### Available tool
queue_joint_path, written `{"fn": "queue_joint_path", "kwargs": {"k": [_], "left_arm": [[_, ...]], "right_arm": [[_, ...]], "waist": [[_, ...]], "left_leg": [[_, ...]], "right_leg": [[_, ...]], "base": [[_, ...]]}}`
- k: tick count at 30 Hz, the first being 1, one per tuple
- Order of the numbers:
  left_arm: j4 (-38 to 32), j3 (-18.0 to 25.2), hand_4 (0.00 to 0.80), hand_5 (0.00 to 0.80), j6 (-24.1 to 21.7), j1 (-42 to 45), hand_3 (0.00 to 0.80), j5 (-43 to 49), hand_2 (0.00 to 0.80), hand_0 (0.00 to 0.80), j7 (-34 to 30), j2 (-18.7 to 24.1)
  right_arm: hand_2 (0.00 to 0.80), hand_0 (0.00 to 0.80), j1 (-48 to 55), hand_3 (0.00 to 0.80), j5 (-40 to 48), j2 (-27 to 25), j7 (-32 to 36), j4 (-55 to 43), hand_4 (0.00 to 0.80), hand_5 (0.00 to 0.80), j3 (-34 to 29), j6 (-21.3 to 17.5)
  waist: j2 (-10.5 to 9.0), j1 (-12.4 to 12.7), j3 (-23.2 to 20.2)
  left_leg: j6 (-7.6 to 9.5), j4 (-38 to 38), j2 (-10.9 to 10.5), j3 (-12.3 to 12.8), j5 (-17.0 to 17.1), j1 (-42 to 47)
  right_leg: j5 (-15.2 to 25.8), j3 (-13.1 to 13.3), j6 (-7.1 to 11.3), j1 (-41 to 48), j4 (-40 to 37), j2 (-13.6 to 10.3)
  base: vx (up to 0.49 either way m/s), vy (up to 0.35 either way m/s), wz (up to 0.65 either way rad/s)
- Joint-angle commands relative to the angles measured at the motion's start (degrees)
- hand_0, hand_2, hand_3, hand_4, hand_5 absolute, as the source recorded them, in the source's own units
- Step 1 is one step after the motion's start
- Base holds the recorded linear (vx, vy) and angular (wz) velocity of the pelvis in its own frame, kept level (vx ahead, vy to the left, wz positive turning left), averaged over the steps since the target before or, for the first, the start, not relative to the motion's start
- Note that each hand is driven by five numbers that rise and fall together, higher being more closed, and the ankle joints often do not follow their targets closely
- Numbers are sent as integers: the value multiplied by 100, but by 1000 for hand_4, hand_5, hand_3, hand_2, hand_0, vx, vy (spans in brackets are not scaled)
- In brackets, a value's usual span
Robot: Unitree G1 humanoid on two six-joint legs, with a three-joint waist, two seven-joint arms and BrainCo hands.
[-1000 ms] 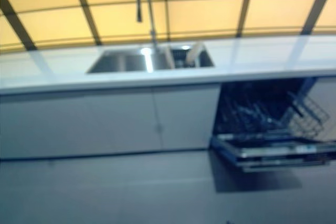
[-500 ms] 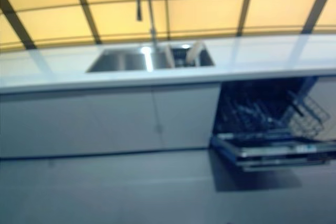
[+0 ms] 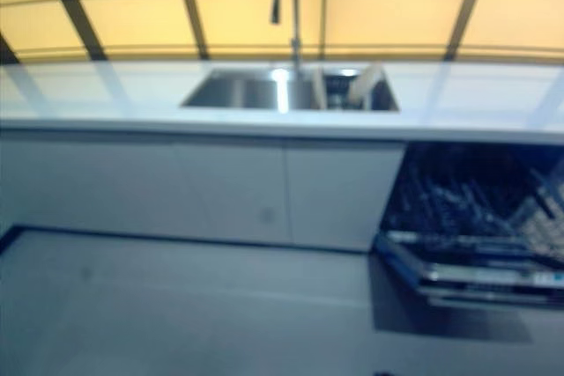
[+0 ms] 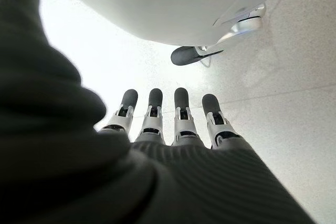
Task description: Take plates into dishwasher
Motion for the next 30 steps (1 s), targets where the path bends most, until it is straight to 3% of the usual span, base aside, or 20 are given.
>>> {"fn": "queue_joint_path", "kwargs": {"k": [1,6,7,8,9,11,12,13,15,18,20,22,24,30], "left_arm": [[192,27,0,0,46,-381,0,289,0,0,-7,-203],[175,42,0,0,21,-423,0,104,0,0,98,-171],[166,167,0,0,32,-444,0,-798,0,0,120,-174],[171,260,0,0,23,-447,0,-1137,0,0,169,-186],[125,714,0,0,-118,-446,0,-1810,0,0,411,-226],[116,928,0,0,-285,-428,0,-1645,0,0,488,-208],[118,1022,0,0,-505,-393,0,-1431,0,0,504,-182],[117,1044,0,0,-576,-387,0,-1492,0,0,464,-178],[140,1056,0,0,-669,-379,0,-1503,0,0,445,-200],[207,988,0,0,-697,-336,0,-1401,0,0,393,-224],[254,1035,0,0,-753,-278,0,-1409,0,0,465,-246],[300,1110,0,0,-789,-246,0,-1439,0,0,556,-306],[325,1219,0,0,-837,-207,0,-1486,0,0,559,-332],[384,1220,0,0,-728,-202,0,-1263,0,0,538,-166]], "right_arm": [[0,0,-266,0,-290,185,-19,281,0,0,219,37],[0,0,-285,0,-247,223,40,150,0,0,294,-37],[0,0,-310,0,-316,218,20,78,0,0,328,0],[0,0,-317,0,-320,210,29,66,0,0,335,12],[0,0,-326,0,-369,193,37,38,0,0,323,-21],[0,0,-310,0,-401,154,23,-5,0,0,319,-57],[0,0,-327,0,-437,84,52,-77,0,0,376,13],[0,0,-349,0,-558,34,84,-86,0,0,410,66],[0,0,-358,0,-634,-23,99,-12,0,0,442,88],[0,0,-278,0,-592,-31,115,115,0,0,357,51],[0,0,-185,0,-567,-25,108,139,0,0,347,71],[0,0,-83,0,-497,-20,62,191,0,0,286,59],[0,0,-94,0,-464,-2,-32,322,0,0,184,-35],[0,0,-47,0,-937,166,40,357,0,0,-29,-54]], "waist": [[-300,190,301],[-314,201,328],[-341,214,385],[-355,224,405],[-471,275,526],[-607,341,686],[-652,479,917],[-570,551,1032],[-414,625,1146],[-139,748,1154],[-120,842,1106],[-110,872,1002],[-97,831,861],[-231,827,469]], "left_leg": [[703,-14,-790,-37,-127,54],[734,-14,-759,-28,-79,22],[746,74,-742,-32,-86,16],[745,146,-732,-22,-106,12],[718,820,-714,74,-332,-192],[629,1782,-735,193,-356,-642],[483,2621,-757,177,137,-1407],[402,2668,-696,186,443,-1732],[304,2207,-578,289,740,-1821],[70,971,-316,371,1651,-2038],[-58,311,-237,334,1958,-2219],[-84,224,-195,343,1992,-2342],[19,235,-149,558,1616,-2205],[310,857,-152,667,885,-1956]], "right_leg": [[-66,99,-259,1,204,378],[-209,81,-307,-138,485,420],[-246,100,-341,-187,592,442],[-256,103,-358,-199,618,443],[-302,42,-450,-240,732,392],[-299,-15,-533,-258,822,314],[-298,-15,-614,-251,922,319],[-342,30,-649,-225,983,399],[-439,85,-655,-97,1027,512],[-597,277,-633,356,897,731],[-723,496,-613,661,837,755],[-925,677,-585,908,844,697],[-1035,741,-464,991,950,481],[-1119,406,-113,1244,1087,-72]], "base": [[0,0,0],[22,-29,2],[27,-97,2],[2,-153,2],[-20,-135,0],[-31,-152,4],[0,-105,13],[85,-43,15],[176,52,-5],[394,105,-27],[484,139,-46],[438,166,-47],[385,203,24],[325,126,-2]]}}
